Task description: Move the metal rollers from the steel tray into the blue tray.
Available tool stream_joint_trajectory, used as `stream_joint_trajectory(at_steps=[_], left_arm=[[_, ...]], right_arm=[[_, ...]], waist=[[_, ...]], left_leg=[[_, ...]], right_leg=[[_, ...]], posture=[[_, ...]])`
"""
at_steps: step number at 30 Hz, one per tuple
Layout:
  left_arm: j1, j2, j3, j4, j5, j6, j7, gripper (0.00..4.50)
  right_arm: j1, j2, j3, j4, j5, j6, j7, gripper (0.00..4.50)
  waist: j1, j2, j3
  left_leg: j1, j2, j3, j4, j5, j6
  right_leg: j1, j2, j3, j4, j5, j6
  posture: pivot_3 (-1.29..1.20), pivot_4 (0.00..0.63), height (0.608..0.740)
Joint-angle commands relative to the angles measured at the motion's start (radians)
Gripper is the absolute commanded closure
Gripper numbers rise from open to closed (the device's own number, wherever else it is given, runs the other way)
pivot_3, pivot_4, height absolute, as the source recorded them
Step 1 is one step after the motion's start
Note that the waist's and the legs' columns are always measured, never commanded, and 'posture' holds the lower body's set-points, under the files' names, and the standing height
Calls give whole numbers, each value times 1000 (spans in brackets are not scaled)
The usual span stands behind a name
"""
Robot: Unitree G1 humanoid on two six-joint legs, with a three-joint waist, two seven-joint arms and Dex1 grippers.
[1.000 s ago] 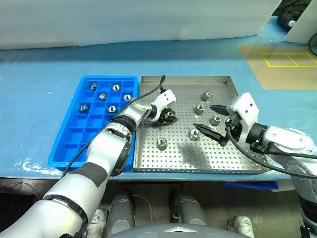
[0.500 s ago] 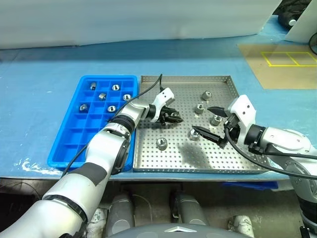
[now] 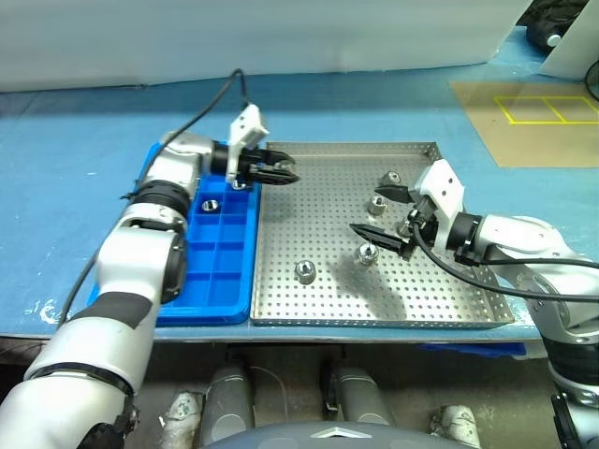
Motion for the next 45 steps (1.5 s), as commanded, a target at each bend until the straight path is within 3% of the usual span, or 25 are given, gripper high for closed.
stream_joint_trajectory(at_steps=[1,4,10,16,21,31,39,45], left_arm=[[39,90,24,-117,-55,15,-50,2623],[143,172,32,-276,-90,73,-68,2623],[381,297,122,-612,-182,236,58,2623],[717,394,259,-935,-288,421,175,2623],[952,409,349,-1112,-358,502,254,2623],[1040,393,322,-1148,-393,504,354,2623],[1061,398,293,-1104,-385,473,357,2623],[1033,402,274,-1030,-347,406,404,681]], right_arm=[[-84,28,44,49,-23,-70,47,0],[-160,72,105,132,-53,-121,92,0],[-377,195,193,407,-141,-270,190,0],[-424,264,225,512,-183,-352,264,0],[-421,286,222,537,-197,-368,287,0],[-396,284,248,471,-173,-303,387,0],[-379,284,246,450,-196,-293,382,0],[-372,282,239,451,-204,-297,367,0]], waist=[[7,0,0],[26,1,1],[66,1,1],[107,1,1],[123,0,1],[137,0,1],[133,0,1],[133,0,1]], left_leg=[[0,0,0,0,0,0],[0,1,0,-1,0,-1],[-4,1,1,0,1,-8],[-5,3,1,0,4,-14],[-7,2,0,1,4,-14],[-2,3,-1,1,5,-16],[-2,2,-1,0,5,-16],[-1,2,-1,0,6,-16]], right_leg=[[0,0,0,0,0,0],[-1,0,-1,2,0,0],[-10,-1,-2,15,-2,-3],[-11,0,-6,16,-3,-6],[-12,0,-6,16,-3,-6],[-8,1,-5,17,-4,-5],[-9,2,-5,17,-4,-6],[-8,2,-5,17,-4,-6]], posture=[[-213,150,740],[-127,150,740],[22,150,740],[103,150,740],[135,150,740],[150,150,740],[134,150,740],[119,150,740]])
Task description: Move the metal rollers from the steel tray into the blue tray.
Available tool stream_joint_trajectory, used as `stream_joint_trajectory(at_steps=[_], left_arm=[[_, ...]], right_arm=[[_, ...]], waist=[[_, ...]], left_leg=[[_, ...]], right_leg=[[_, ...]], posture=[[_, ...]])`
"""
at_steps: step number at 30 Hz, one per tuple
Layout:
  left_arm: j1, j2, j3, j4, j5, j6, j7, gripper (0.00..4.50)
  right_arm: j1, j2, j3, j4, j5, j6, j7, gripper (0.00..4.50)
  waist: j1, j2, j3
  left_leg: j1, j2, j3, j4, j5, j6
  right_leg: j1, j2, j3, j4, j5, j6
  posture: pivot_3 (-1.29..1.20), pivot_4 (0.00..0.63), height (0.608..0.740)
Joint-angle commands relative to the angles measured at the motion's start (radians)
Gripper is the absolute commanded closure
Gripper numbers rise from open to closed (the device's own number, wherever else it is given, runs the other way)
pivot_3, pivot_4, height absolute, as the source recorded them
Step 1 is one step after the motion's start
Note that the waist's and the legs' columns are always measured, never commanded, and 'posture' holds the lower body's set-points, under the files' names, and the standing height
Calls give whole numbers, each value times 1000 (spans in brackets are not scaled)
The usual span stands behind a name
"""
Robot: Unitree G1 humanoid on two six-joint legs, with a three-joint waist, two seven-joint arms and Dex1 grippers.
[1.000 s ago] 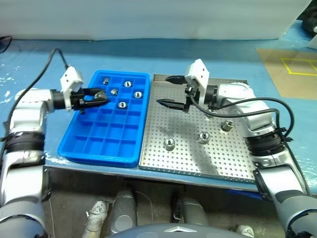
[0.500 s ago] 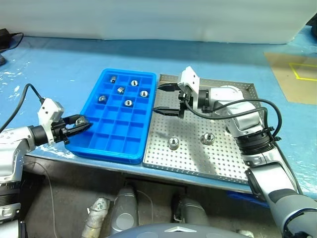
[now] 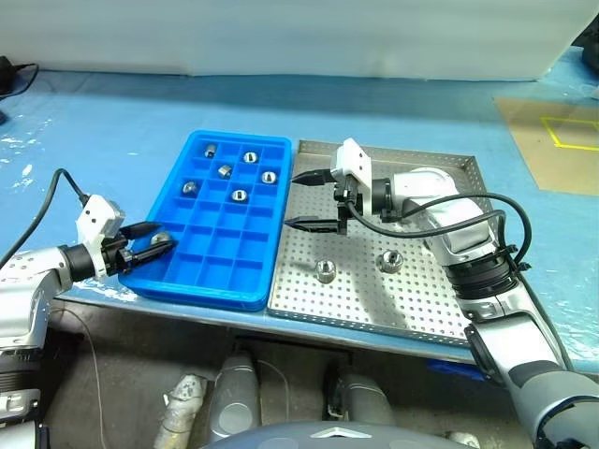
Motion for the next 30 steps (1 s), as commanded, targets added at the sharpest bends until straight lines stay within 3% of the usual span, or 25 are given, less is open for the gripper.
stream_joint_trajectory(at_steps=[1,2,12,19,25,30], left_arm=[[-22,17,-4,26,19,-42,29,275],[-29,16,-8,31,21,-45,36,17],[-123,-15,-84,-27,-18,-52,16,17],[-291,-126,-231,-68,-51,-21,-28,17],[-454,-277,-434,45,-1,-74,-147,17],[-528,-336,-546,182,49,-155,-285,17]], right_arm=[[0,-6,-22,-40,0,-9,-10,0],[1,-7,-22,-41,-1,-9,-12,0],[33,-34,-42,-78,-3,10,-47,0],[77,-95,-108,-154,15,65,-86,0],[212,-194,-195,-314,48,160,-136,0],[367,-264,-258,-492,103,253,-168,0]], waist=[[0,0,0],[0,0,0],[0,0,0],[-5,0,0],[-22,0,-1],[-63,0,-1]], left_leg=[[0,0,0,0,0,0],[0,0,0,0,0,0],[0,0,0,0,2,-3],[1,0,1,2,2,-4],[0,-1,1,2,3,-4],[1,-1,2,2,2,-2]], right_leg=[[0,0,0,0,0,0],[0,0,0,0,0,0],[0,0,0,0,0,0],[1,-1,2,2,0,0],[1,1,2,2,0,0],[1,1,4,1,1,1]], posture=[[119,150,740],[119,150,740],[90,150,740],[-49,150,740],[-188,150,740],[-318,150,740]])
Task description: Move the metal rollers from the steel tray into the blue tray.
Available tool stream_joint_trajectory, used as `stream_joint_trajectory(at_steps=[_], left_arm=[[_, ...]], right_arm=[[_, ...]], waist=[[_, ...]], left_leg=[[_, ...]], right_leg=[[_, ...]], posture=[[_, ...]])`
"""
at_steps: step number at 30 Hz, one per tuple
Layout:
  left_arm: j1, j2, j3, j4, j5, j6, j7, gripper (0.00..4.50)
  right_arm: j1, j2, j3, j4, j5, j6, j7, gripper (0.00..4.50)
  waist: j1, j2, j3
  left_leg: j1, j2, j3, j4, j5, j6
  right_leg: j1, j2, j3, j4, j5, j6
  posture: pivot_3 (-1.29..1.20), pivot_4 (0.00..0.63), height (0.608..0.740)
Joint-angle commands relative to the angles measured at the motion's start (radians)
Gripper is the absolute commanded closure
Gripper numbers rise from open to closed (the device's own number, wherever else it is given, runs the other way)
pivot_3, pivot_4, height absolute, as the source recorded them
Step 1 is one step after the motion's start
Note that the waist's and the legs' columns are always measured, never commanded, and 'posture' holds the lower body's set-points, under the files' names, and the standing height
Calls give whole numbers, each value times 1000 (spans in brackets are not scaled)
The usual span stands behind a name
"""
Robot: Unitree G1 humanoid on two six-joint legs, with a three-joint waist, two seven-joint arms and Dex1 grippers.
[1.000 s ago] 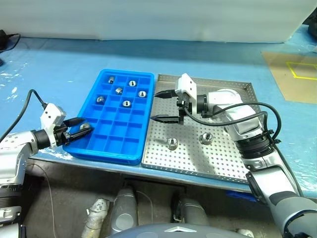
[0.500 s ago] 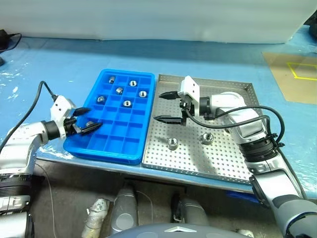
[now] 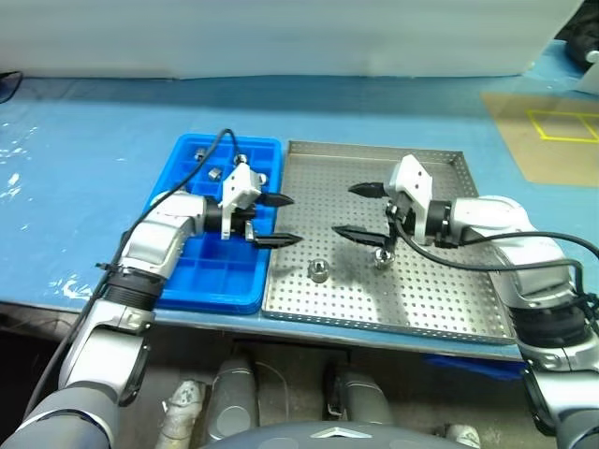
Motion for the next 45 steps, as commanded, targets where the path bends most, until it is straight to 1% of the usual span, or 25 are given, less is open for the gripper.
stream_joint_trajectory(at_steps=[1,3,6,10,13,17,20,23,26,33,36,39,42,44,45], left_arm=[[-42,-17,-65,84,36,-76,-112,17],[-69,-35,-103,151,66,-123,-164,17],[-106,-48,-137,249,112,-202,-228,17],[-167,-64,-153,375,150,-266,-305,17],[-212,-95,-169,479,201,-346,-314,17],[-251,-140,-188,581,269,-420,-297,17],[-263,-168,-199,613,303,-459,-301,17],[-274,-190,-205,619,320,-456,-319,17],[-276,-194,-220,620,348,-487,-333,17],[-277,-208,-233,642,398,-499,-315,17],[-277,-216,-226,656,400,-504,-309,573],[-273,-222,-226,661,403,-519,-300,1565],[-271,-227,-220,664,395,-545,-302,1565],[-271,-227,-214,667,396,-532,-290,1898],[-271,-227,-213,668,396,-529,-285,2143]], right_arm=[[103,-53,-78,-163,51,61,-27,0],[174,-72,-122,-227,70,97,-56,0],[236,-70,-170,-291,91,139,-114,0],[284,-53,-193,-351,114,177,-181,0],[309,-41,-197,-382,127,193,-224,0],[323,-44,-202,-394,136,198,-254,0],[327,-50,-203,-393,139,195,-268,0],[329,-47,-199,-397,145,196,-282,0],[332,-44,-195,-400,152,196,-295,0],[333,-42,-188,-397,155,190,-323,0],[334,-41,-189,-394,155,187,-330,0],[333,-43,-188,-393,155,185,-335,0],[330,-43,-187,-389,156,184,-339,0],[328,-44,-185,-388,155,183,-340,0],[327,-44,-185,-387,155,183,-340,0]], waist=[[-17,1,0],[-30,1,-1],[-50,1,-1],[-63,1,-1],[-64,1,-1],[-64,1,-1],[-65,1,-1],[-70,2,-1],[-76,2,-1],[-85,2,-1],[-86,2,-1],[-86,2,-1],[-86,2,-1],[-86,2,-1],[-86,2,-1]], left_leg=[[1,0,0,0,0,0],[1,0,0,-1,0,1],[1,0,0,0,-2,4],[5,0,1,2,-3,5],[9,0,1,1,-3,5],[10,0,1,1,-4,6],[11,0,1,1,-5,8],[13,0,1,1,-5,8],[14,0,1,1,-5,7],[14,0,1,1,-5,8],[13,0,1,1,-5,8],[13,0,1,0,-5,8],[13,0,1,0,-5,8],[13,0,1,0,-5,9],[13,0,1,0,-5,9]], right_leg=[[0,1,0,0,0,0],[0,1,0,-1,0,0],[1,1,1,-1,0,0],[5,1,1,-1,0,1],[10,1,2,-2,0,1],[12,-1,2,-4,0,1],[13,-1,2,-5,0,1],[15,-1,2,-5,0,1],[15,-1,2,-6,0,1],[15,-1,2,-6,0,1],[16,-1,2,-7,0,1],[16,-1,2,-7,0,1],[16,-1,2,-7,0,1],[16,-1,2,-7,0,1],[16,-1,2,-7,0,1]], posture=[[-331,150,740],[-361,150,740],[-425,150,740],[-465,150,740],[-482,150,740],[-490,150,740],[-492,150,740],[-495,150,740],[-496,150,740],[-505,150,740],[-505,150,740],[-505,150,740],[-503,150,740],[-502,150,740],[-502,150,740]])
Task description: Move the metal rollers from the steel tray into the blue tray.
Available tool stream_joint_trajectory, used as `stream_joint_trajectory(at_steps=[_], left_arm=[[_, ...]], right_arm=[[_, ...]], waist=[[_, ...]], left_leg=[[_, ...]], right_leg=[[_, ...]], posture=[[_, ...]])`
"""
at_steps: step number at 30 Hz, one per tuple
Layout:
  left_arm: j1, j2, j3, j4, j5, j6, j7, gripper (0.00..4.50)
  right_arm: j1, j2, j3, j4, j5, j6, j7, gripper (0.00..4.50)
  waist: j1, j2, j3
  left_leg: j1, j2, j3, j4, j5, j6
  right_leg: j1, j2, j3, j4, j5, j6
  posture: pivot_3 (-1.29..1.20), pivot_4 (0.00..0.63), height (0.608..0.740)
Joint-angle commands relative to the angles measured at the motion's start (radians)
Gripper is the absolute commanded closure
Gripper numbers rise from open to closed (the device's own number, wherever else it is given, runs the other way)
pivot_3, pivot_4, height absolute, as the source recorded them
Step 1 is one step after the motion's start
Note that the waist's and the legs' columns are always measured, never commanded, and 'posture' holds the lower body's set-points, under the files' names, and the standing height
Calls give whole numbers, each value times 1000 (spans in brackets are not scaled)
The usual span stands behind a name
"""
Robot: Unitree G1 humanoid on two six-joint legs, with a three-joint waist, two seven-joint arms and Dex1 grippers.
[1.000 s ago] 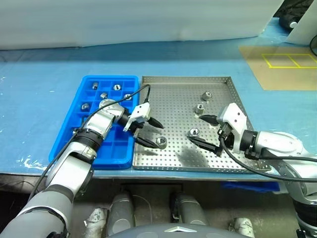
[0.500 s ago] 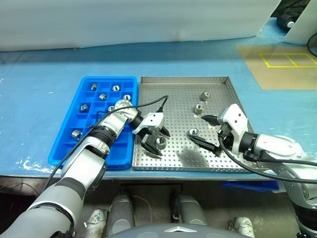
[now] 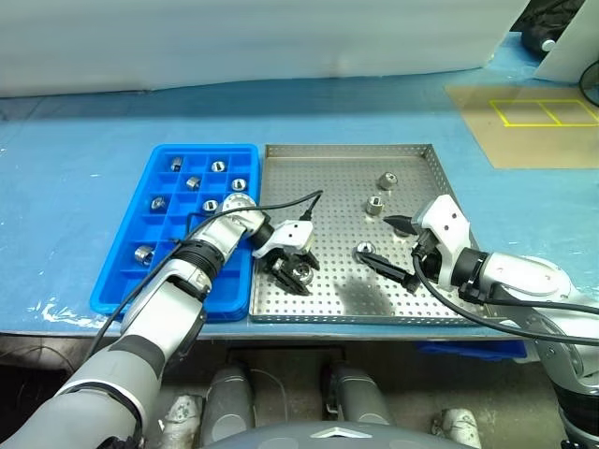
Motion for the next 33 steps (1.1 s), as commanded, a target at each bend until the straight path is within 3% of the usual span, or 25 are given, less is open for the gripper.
stream_joint_trajectory(at_steps=[1,9,17,25,33], left_arm=[[-8,-1,22,-5,-6,-8,15,2406],[-16,9,108,-102,-113,50,-7,2406],[-47,127,182,-193,-164,135,-23,2406],[-18,263,275,-248,-182,179,74,2406],[144,418,395,-460,-229,304,216,2406]], right_arm=[[-11,-2,-16,-34,13,-17,-4,0],[-35,-4,-14,-25,36,-14,12,0],[-145,-36,29,50,60,-39,106,0],[-338,-4,214,238,-11,-161,247,0],[-578,146,390,519,-112,-337,410,0]], waist=[[0,0,0],[1,0,0],[2,0,0],[16,0,0],[60,0,0]], left_leg=[[0,0,0,0,0,0],[0,0,0,0,0,0],[0,0,0,-1,0,0],[-1,0,-1,-2,0,-1],[-13,1,-2,-1,2,-3]], right_leg=[[0,0,0,0,0,0],[0,0,0,0,0,0],[-1,0,0,0,0,0],[-2,0,-1,0,0,0],[-16,0,-3,7,0,-1]], posture=[[-502,150,740],[-464,150,740],[-374,150,740],[-195,150,740],[36,150,740]])
